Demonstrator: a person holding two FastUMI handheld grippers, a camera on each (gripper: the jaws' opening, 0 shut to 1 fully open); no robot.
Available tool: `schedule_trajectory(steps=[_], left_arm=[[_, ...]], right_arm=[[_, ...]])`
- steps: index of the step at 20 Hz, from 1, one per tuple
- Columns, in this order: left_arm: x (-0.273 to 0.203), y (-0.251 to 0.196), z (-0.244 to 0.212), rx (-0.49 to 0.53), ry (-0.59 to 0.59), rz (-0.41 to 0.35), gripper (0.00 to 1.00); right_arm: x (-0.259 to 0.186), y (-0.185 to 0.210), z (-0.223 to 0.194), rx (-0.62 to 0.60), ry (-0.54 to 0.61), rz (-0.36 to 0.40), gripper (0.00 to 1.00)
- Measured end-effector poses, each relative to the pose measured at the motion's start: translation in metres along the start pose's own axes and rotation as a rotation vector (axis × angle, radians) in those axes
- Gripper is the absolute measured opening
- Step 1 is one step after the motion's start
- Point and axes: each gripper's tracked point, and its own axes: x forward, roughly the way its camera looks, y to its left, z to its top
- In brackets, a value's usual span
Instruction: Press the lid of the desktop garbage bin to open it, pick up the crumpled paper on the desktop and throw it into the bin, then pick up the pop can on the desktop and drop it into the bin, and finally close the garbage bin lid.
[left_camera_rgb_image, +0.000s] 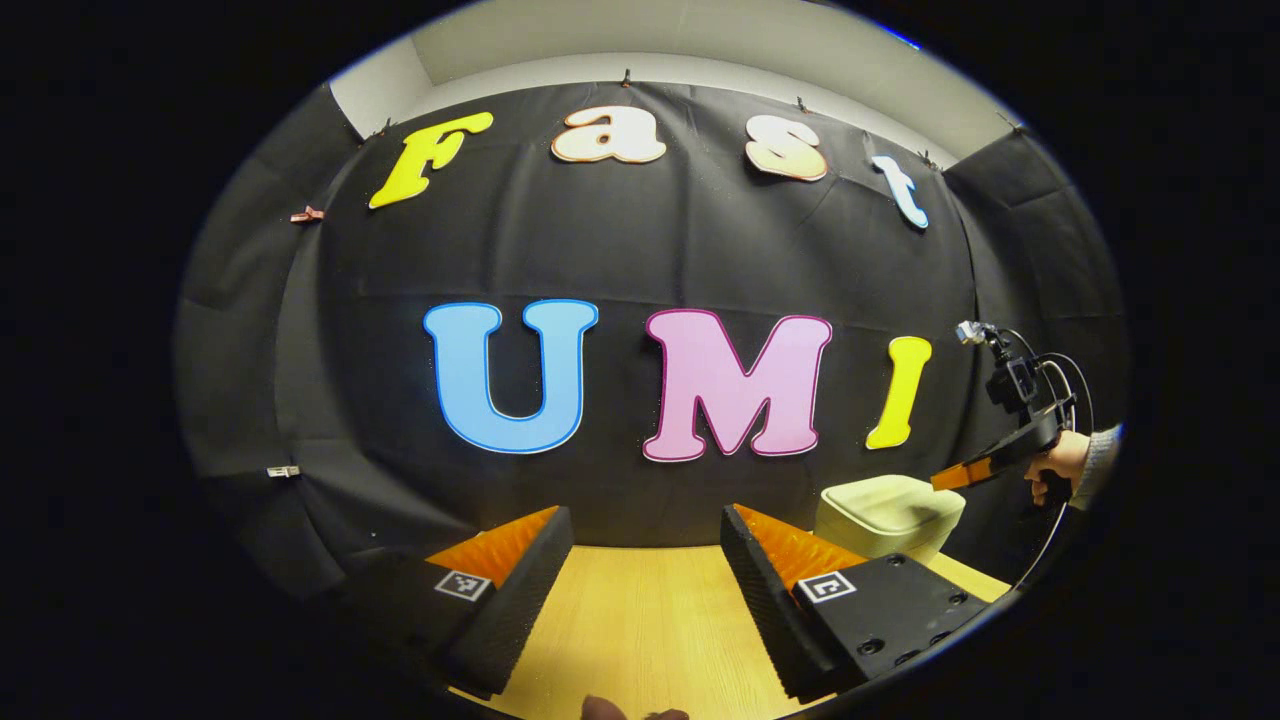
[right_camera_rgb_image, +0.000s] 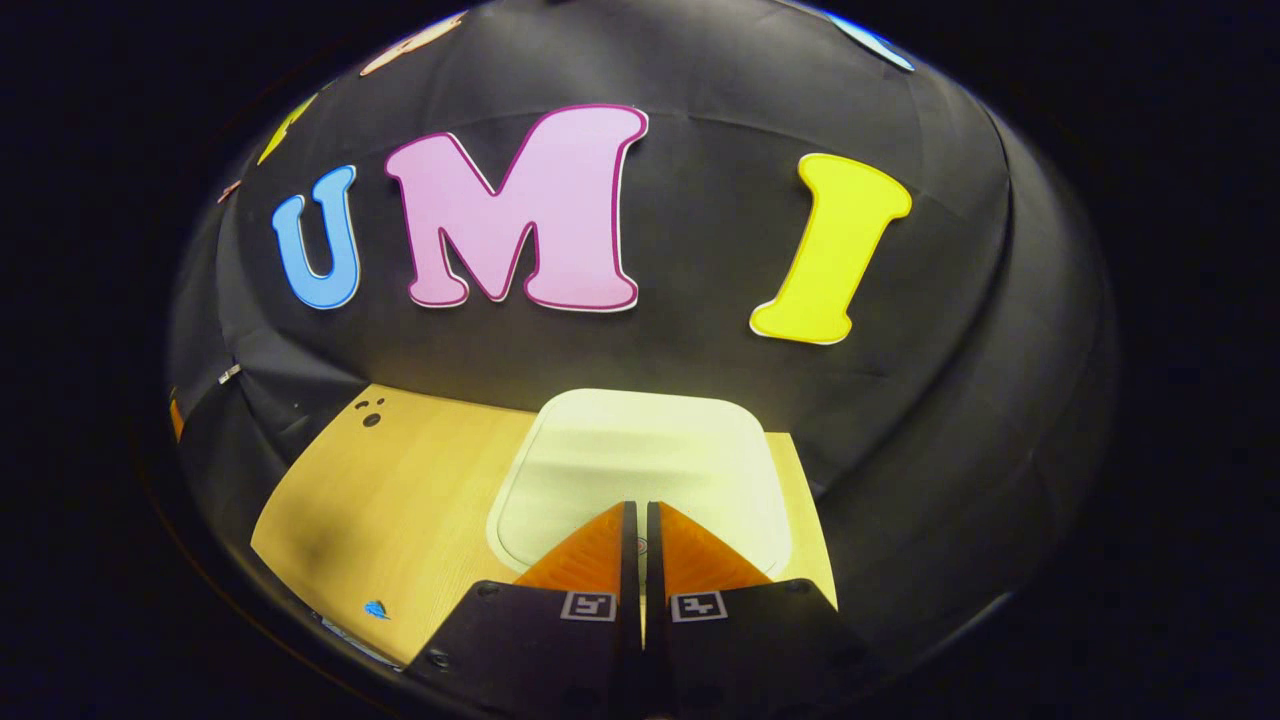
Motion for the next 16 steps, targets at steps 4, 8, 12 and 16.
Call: schedule_trajectory(steps=[4, 8, 12, 16], left_arm=[[0.001, 0.001, 0.001, -0.001, -0.002, 0.003, 0.95], [0.002, 0.002, 0.0, -0.003, 0.001, 0.005, 0.95], [0.003, 0.003, -0.003, -0.002, 0.006, 0.007, 0.95], [0.002, 0.004, -0.003, -0.002, 0.008, 0.01, 0.95]], right_arm=[[0.009, 0.0, -0.011, -0.005, 0.039, 0.0, 0.05], [0.015, -0.001, -0.016, -0.004, 0.056, 0.0, 0.05], [0.021, -0.001, -0.027, -0.002, 0.083, 0.002, 0.05], [0.022, -0.003, -0.028, 0.02, 0.078, -0.001, 0.05]])
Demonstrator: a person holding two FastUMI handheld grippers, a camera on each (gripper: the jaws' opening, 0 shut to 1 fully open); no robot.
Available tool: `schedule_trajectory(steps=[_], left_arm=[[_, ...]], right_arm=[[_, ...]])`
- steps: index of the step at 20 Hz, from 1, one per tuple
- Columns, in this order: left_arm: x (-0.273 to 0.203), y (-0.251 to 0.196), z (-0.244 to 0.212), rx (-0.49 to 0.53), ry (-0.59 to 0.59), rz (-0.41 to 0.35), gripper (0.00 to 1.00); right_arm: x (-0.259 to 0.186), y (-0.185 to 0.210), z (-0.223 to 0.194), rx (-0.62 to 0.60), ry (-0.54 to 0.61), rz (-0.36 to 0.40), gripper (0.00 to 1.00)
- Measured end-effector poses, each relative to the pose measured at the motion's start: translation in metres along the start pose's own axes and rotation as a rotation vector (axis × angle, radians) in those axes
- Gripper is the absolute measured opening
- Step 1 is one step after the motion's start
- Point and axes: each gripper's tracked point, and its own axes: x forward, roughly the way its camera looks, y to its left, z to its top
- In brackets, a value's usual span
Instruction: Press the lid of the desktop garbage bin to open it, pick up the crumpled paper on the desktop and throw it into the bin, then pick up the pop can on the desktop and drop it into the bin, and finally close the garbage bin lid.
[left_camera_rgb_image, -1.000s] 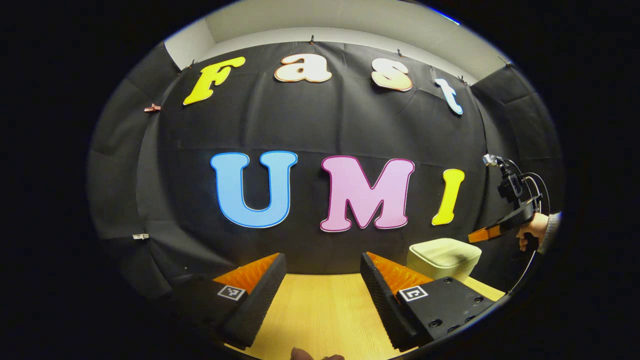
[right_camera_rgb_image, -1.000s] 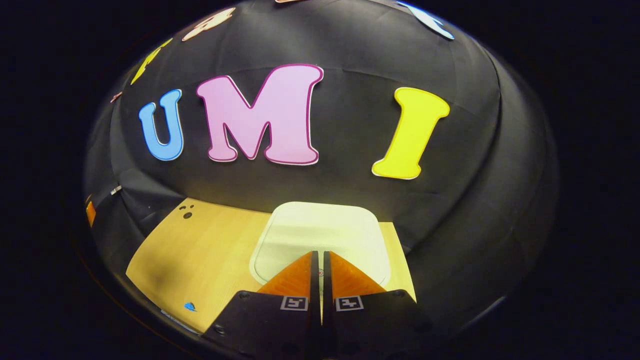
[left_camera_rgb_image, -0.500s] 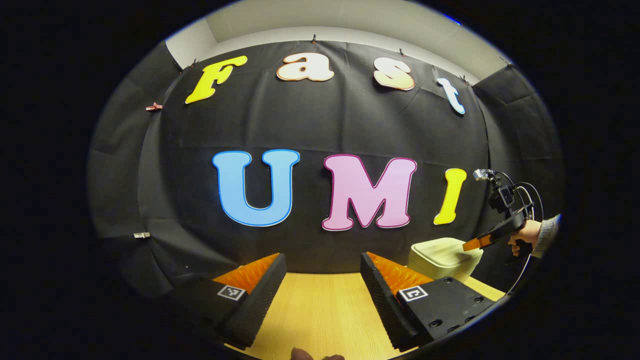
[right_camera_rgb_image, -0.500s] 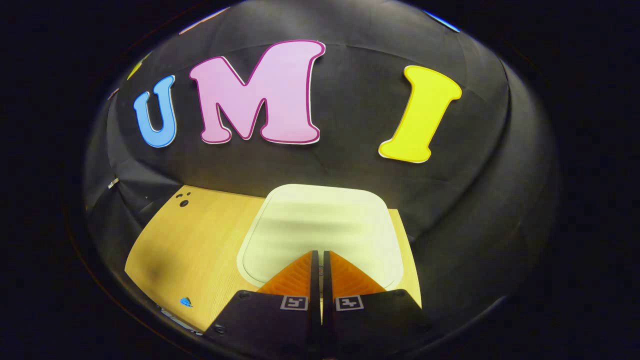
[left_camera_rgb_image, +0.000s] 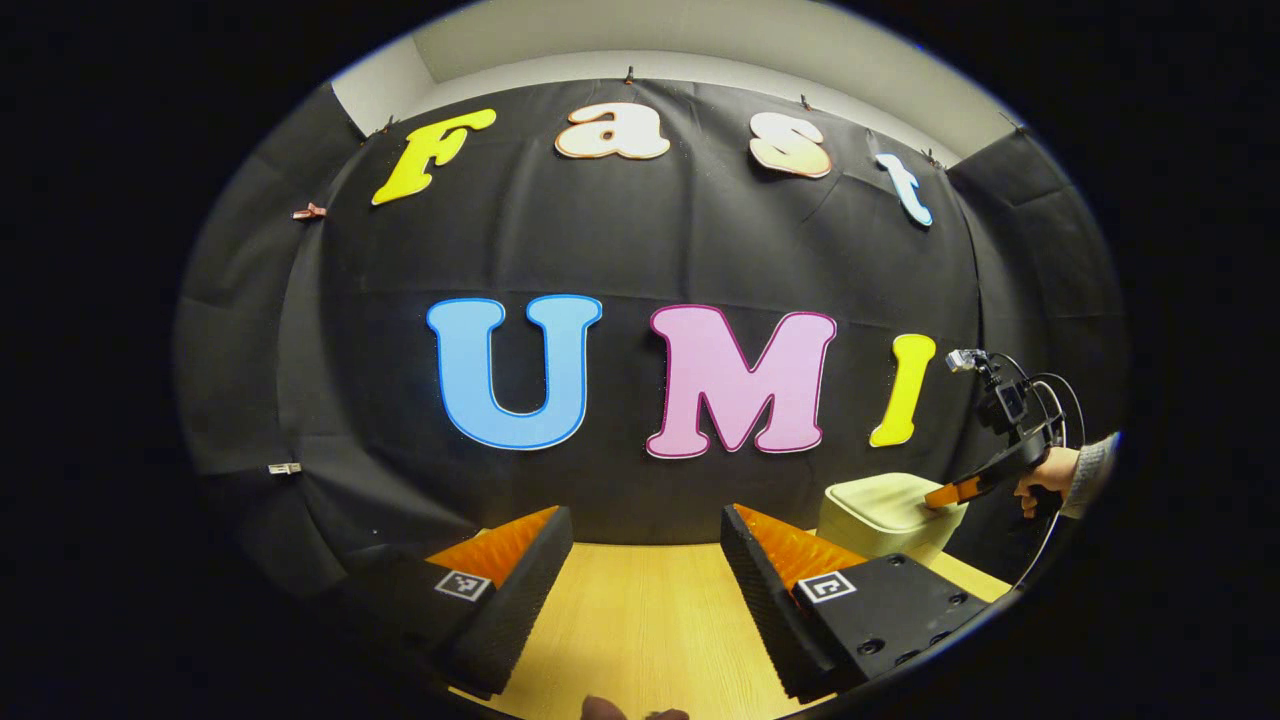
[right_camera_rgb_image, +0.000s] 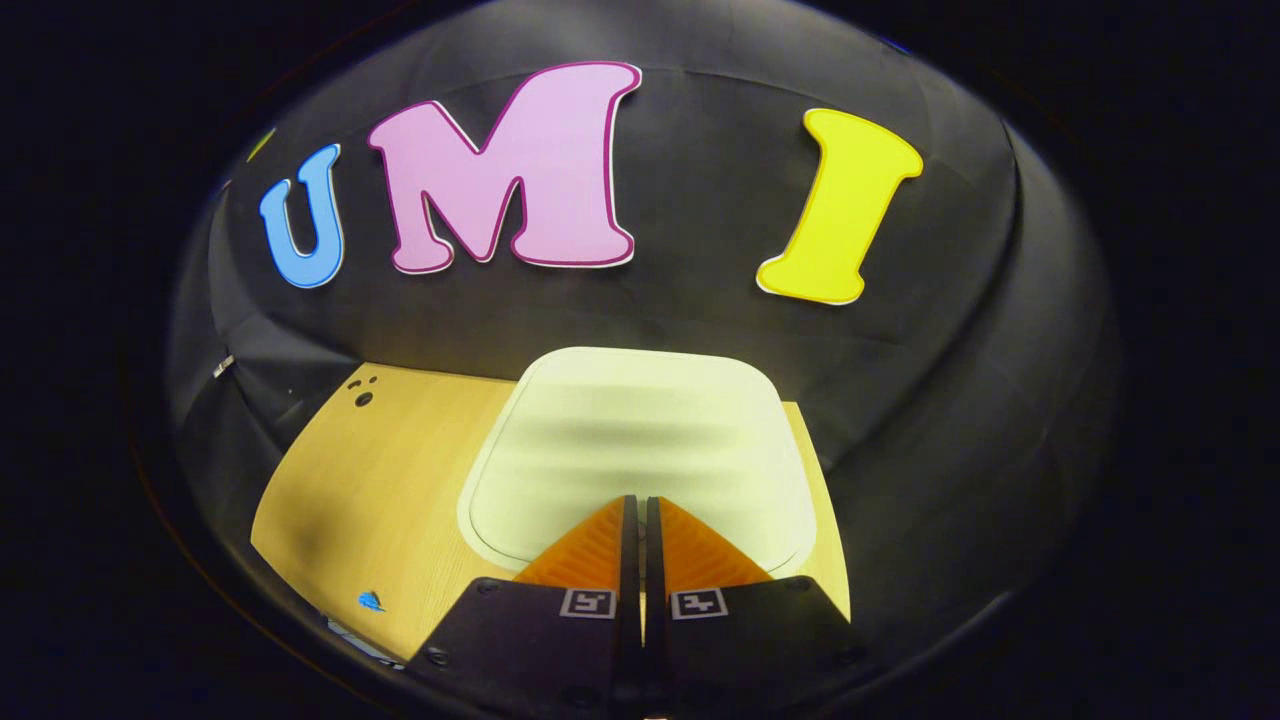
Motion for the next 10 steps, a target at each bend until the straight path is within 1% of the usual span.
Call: schedule_trajectory(steps=[5, 7, 10], left_arm=[[0.001, 0.002, -0.002, -0.006, 0.006, 0.003, 0.95], [0.0, 0.001, -0.001, -0.01, 0.001, 0.001, 0.96], [0.0, 0.001, 0.002, -0.003, -0.006, -0.003, 0.96]], right_arm=[[0.002, -0.001, -0.003, -0.01, 0.0, -0.004, 0.06], [0.0, -0.001, 0.001, 0.005, -0.01, -0.002, 0.06], [-0.008, 0.003, 0.012, 0.022, -0.056, 0.008, 0.05]])
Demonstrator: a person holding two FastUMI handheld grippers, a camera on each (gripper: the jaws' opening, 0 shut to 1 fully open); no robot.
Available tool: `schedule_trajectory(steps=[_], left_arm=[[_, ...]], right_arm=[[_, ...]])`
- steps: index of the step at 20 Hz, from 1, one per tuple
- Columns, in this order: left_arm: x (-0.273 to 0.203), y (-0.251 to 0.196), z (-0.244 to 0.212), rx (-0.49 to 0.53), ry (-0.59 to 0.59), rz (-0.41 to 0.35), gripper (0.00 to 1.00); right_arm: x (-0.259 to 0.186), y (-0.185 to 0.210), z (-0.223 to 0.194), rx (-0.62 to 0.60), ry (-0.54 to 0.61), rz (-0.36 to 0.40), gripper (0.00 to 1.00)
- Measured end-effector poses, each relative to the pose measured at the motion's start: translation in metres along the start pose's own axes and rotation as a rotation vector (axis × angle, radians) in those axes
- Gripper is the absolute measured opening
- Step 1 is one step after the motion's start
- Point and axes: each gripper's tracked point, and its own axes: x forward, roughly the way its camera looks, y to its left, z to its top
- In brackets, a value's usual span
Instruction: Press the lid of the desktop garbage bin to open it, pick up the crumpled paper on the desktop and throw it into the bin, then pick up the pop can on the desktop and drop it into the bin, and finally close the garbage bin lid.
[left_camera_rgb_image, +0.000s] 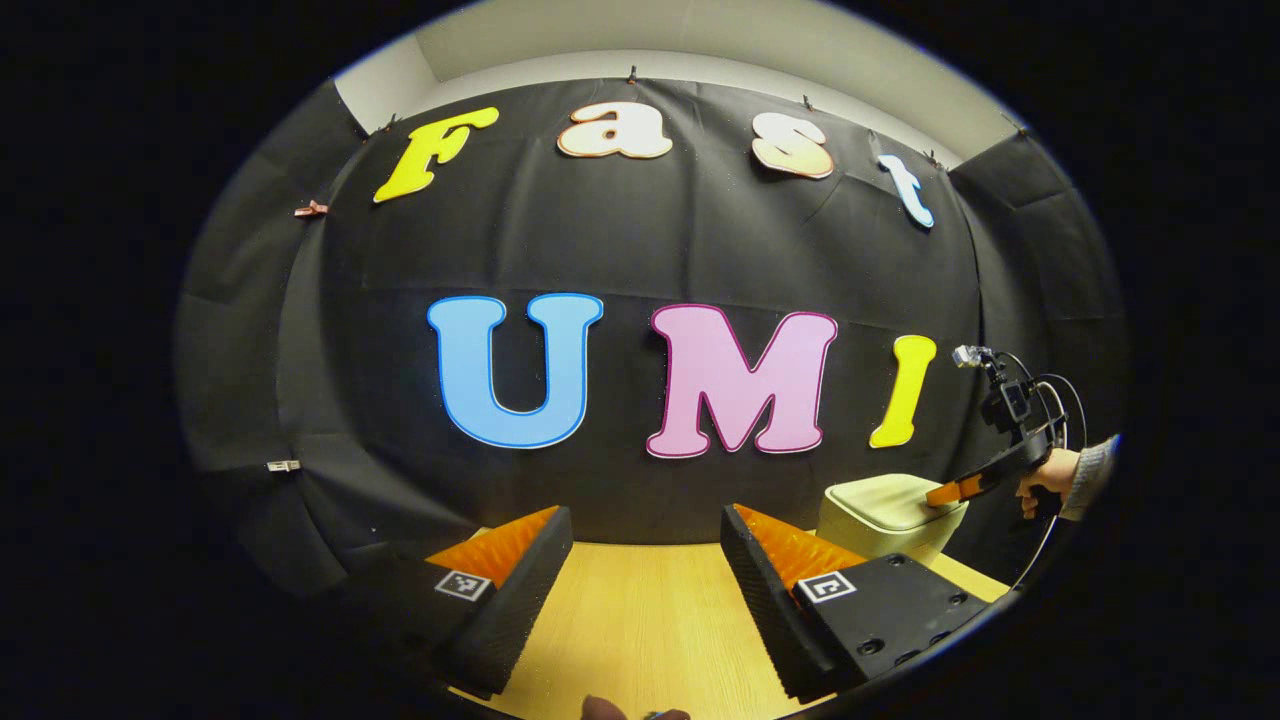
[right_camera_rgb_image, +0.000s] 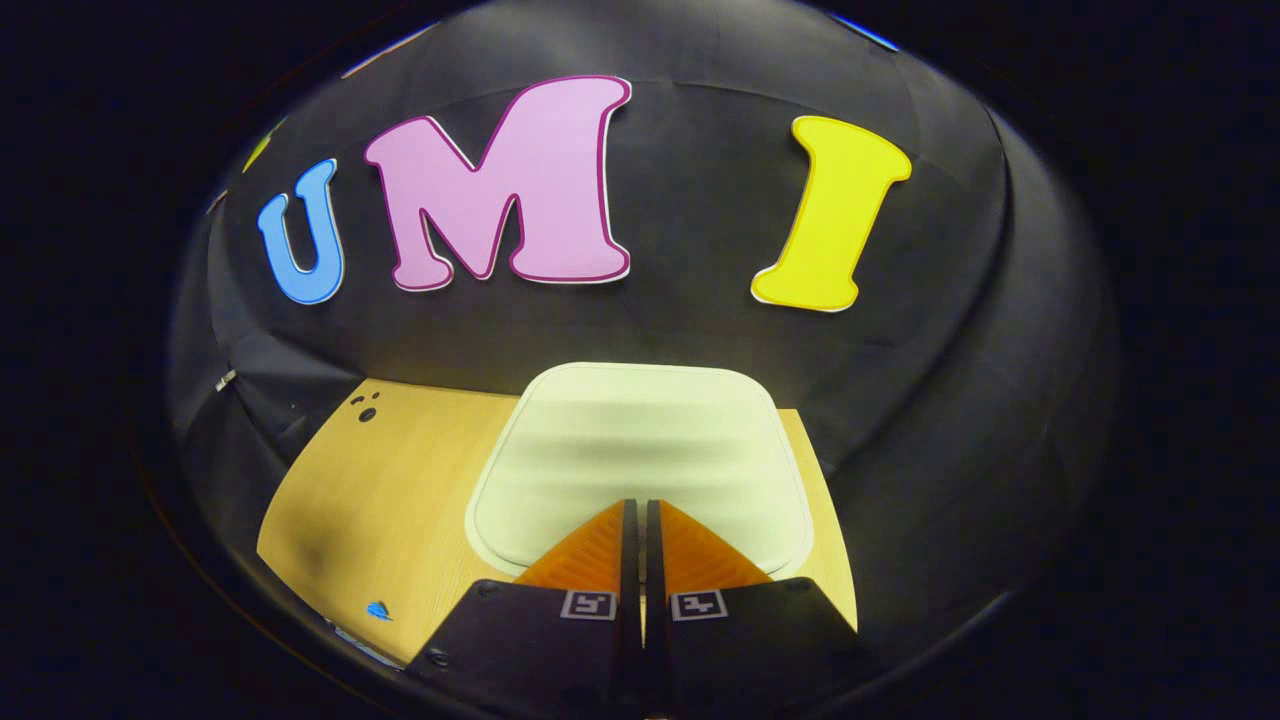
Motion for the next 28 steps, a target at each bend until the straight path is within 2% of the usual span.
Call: schedule_trajectory(steps=[4, 5, 10, 11, 13, 17, 18, 19, 23, 25, 27, 28], left_arm=[[-0.002, 0.001, 0.0, -0.003, 0.001, 0.001, 0.95], [-0.003, 0.002, 0.0, -0.002, 0.001, 0.001, 0.98], [-0.004, 0.003, -0.001, -0.002, 0.001, 0.003, 0.95], [-0.004, 0.003, 0.0, -0.002, 0.001, 0.002, 0.95], [-0.004, 0.003, 0.0, -0.003, 0.001, 0.003, 0.95], [-0.005, 0.004, -0.001, -0.004, 0.004, 0.002, 0.95], [-0.005, 0.004, -0.002, -0.004, 0.005, 0.001, 0.95], [-0.004, 0.004, -0.002, -0.003, 0.006, 0.001, 0.95], [-0.006, 0.006, -0.003, -0.002, 0.012, 0.002, 0.95], [-0.003, 0.006, -0.004, -0.004, 0.013, 0.002, 0.95], [-0.003, 0.005, -0.006, -0.008, 0.018, -0.003, 0.95], [-0.002, 0.004, -0.007, -0.01, 0.021, -0.007, 0.95]], right_arm=[[-0.013, 0.001, 0.028, -0.031, -0.118, -0.018, 0.05], [-0.016, 0.002, 0.036, -0.029, -0.152, -0.019, 0.05], [-0.034, 0.0, 0.067, -0.038, -0.283, -0.045, 0.05], [-0.037, -0.001, 0.072, -0.045, -0.307, -0.051, 0.08], [-0.045, 0.0, 0.083, -0.055, -0.353, -0.059, 0.05], [-0.057, 0.0, 0.095, -0.063, -0.417, -0.068, 0.05], [-0.06, 0.001, 0.097, -0.064, -0.429, -0.067, 0.07], [-0.063, 0.002, 0.099, -0.065, -0.448, -0.066, 0.05], [-0.083, 0.01, 0.114, -0.103, -0.544, -0.07, 0.05], [-0.089, 0.016, 0.114, -0.119, -0.564, -0.059, 0.12], [-0.092, 0.031, 0.109, -0.113, -0.556, -0.023, 0.25], [-0.094, 0.037, 0.106, -0.114, -0.555, -0.007, 0.42]])
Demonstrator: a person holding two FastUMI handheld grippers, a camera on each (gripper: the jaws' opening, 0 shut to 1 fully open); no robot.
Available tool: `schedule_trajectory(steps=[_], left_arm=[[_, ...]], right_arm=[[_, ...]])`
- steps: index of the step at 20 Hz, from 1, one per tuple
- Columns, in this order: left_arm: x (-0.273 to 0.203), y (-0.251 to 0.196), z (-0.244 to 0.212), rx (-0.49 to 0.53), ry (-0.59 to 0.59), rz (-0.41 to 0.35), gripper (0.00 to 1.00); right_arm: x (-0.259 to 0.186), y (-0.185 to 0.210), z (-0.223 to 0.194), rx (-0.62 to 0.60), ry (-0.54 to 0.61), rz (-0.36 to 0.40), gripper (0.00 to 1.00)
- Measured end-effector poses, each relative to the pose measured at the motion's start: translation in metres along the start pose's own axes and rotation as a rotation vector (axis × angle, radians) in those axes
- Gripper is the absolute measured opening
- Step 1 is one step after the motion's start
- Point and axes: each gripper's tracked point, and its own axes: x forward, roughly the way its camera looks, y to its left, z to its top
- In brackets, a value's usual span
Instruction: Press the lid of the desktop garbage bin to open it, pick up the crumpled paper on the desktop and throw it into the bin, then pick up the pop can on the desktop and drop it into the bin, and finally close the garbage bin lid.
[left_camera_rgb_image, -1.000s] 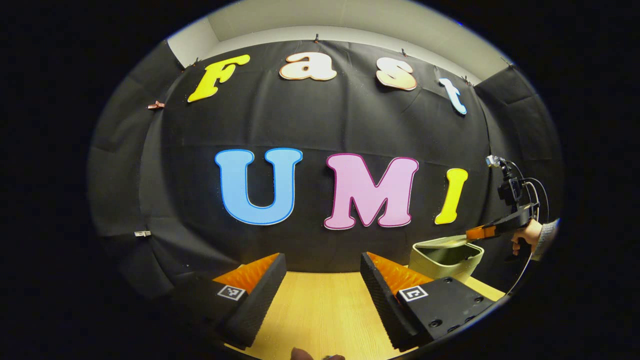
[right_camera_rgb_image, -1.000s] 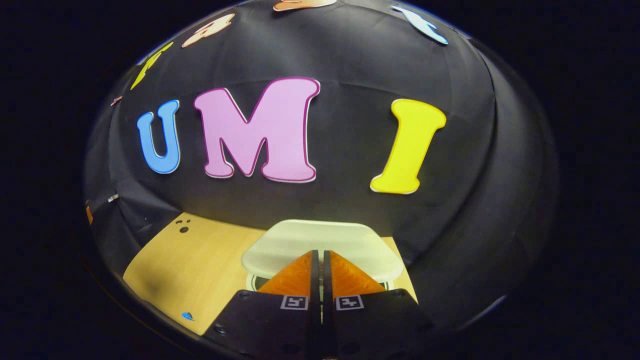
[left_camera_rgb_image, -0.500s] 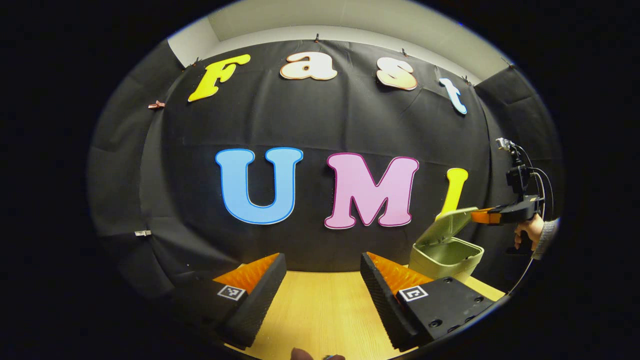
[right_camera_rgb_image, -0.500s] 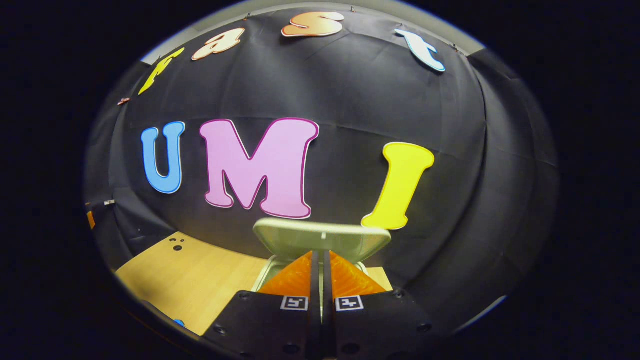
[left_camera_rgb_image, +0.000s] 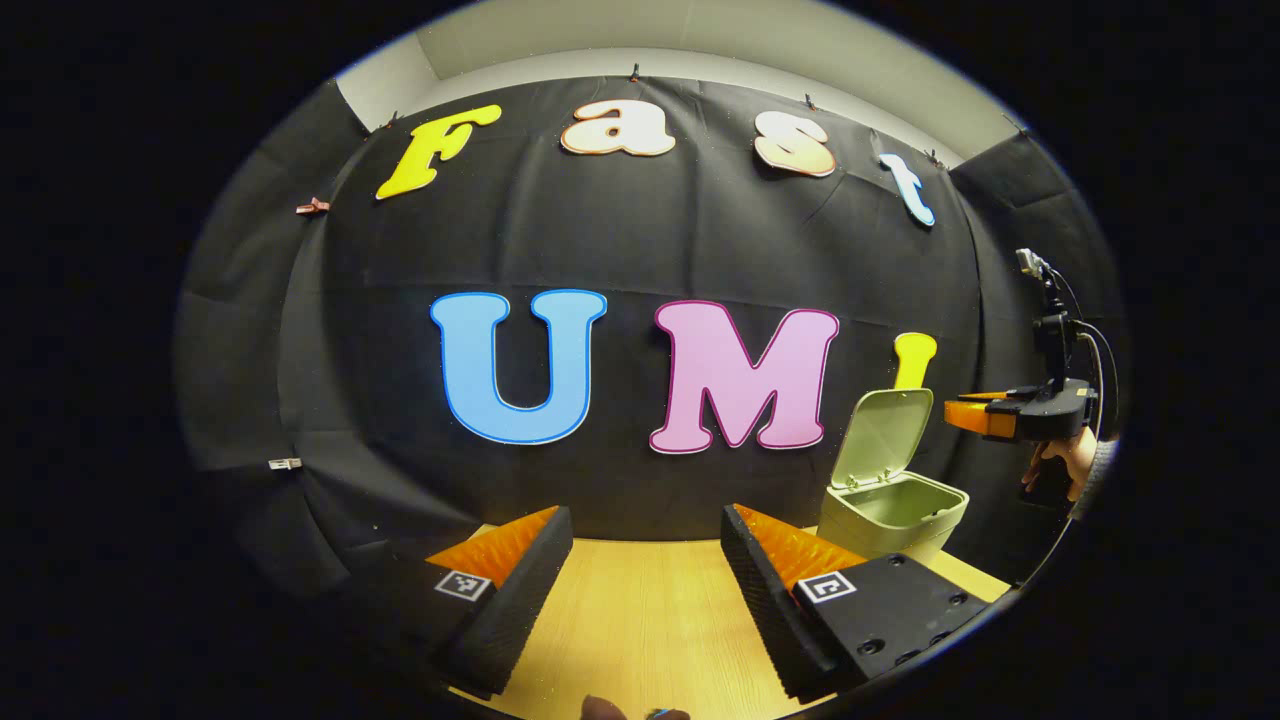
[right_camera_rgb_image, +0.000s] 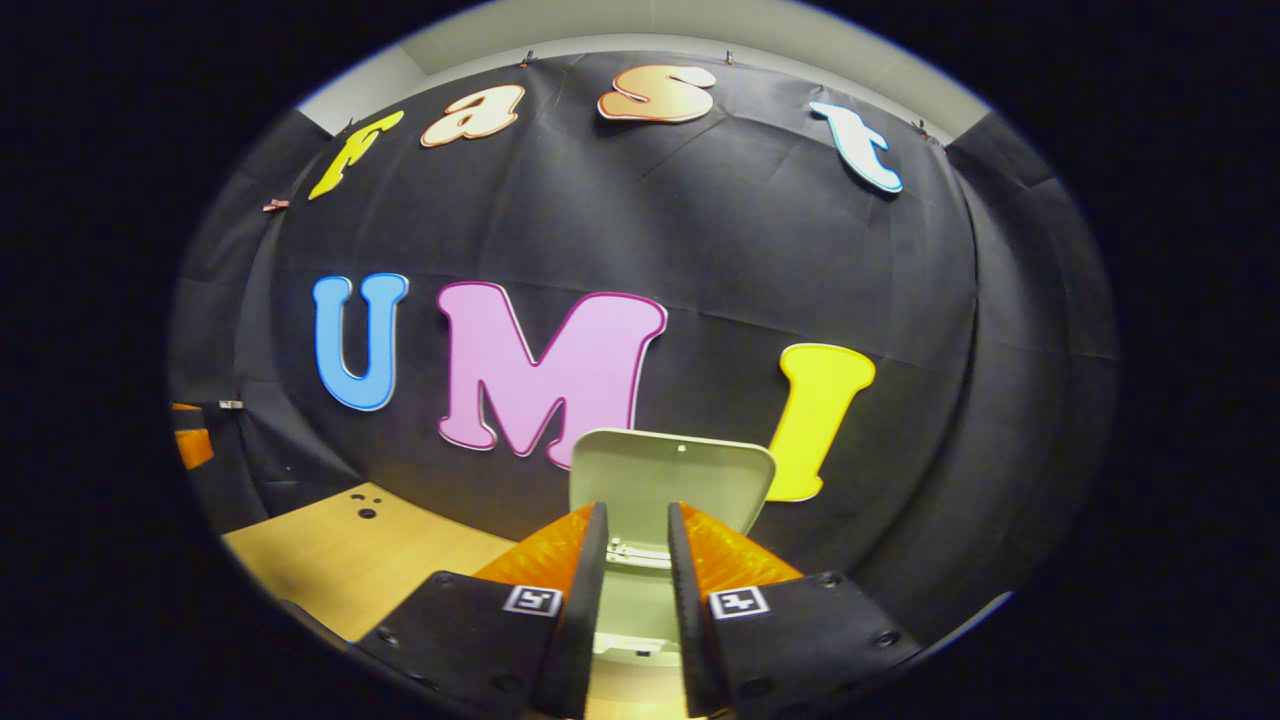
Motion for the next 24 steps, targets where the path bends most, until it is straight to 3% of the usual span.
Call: schedule_trajectory(steps=[2, 4, 6, 8, 15, 24], left_arm=[[0.0, 0.001, -0.002, -0.005, -0.001, -0.002, 0.95], [0.0, 0.001, -0.002, -0.01, 0.0, -0.004, 0.95], [0.0, 0.001, -0.003, -0.013, 0.003, -0.005, 0.96], [0.001, 0.002, -0.008, -0.01, 0.01, -0.007, 0.95], [-0.002, -0.003, -0.062, 0.0, 0.156, -0.039, 0.96], [-0.028, -0.013, -0.187, 0.0, 0.43, -0.047, 0.96]], right_arm=[[-0.005, 0.007, 0.001, -0.018, -0.007, 0.011, 0.63], [-0.012, 0.015, 0.004, -0.037, -0.02, 0.023, 0.71], [-0.021, 0.026, 0.006, -0.028, -0.023, 0.048, 0.91], [-0.028, 0.033, 0.004, -0.009, -0.024, 0.055, 0.98], [-0.067, 0.057, -0.013, 0.017, -0.016, 0.077, 0.98], [-0.101, 0.07, -0.037, 0.016, 0.016, 0.074, 0.98]])
